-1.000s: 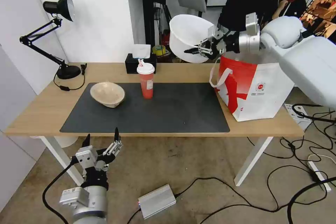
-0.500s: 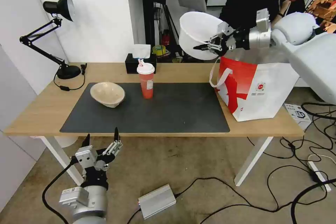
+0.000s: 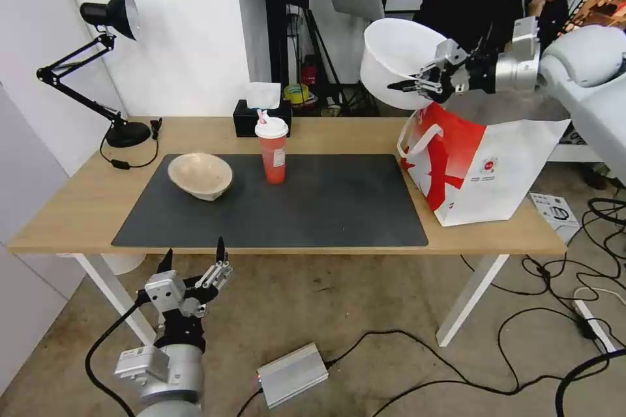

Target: Pick up the trash from the table and place it into the takeout bag.

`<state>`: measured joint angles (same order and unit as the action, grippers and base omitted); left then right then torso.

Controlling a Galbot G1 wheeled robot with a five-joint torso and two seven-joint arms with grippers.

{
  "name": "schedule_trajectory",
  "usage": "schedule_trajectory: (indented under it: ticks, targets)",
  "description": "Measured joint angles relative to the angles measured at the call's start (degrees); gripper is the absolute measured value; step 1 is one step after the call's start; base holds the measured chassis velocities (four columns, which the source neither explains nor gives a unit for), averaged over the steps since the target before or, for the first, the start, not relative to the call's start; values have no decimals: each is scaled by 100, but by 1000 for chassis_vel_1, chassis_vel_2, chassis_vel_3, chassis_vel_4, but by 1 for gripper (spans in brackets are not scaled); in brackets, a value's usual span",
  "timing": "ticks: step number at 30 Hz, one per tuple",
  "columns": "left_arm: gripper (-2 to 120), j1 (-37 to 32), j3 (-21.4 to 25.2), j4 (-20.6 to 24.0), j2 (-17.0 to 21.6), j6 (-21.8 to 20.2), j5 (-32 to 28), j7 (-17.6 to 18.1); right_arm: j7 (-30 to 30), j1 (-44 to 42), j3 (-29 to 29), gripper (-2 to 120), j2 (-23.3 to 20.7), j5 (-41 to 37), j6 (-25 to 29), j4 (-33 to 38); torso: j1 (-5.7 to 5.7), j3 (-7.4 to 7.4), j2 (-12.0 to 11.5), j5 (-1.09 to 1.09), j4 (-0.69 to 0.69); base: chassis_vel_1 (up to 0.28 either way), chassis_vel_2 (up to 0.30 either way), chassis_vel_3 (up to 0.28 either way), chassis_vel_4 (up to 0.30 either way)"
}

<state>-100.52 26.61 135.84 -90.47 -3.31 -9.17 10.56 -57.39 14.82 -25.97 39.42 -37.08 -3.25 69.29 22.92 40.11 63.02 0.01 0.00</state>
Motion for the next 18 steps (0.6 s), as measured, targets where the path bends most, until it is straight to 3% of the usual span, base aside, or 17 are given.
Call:
schedule_trajectory:
  ticks: [18]
  targets:
    - [100,-67,-102,-52,-31,7,34,9,-1,-56,205,0,-271,-78,62,-125,0,0,0,-1,0,0,0,0,0]
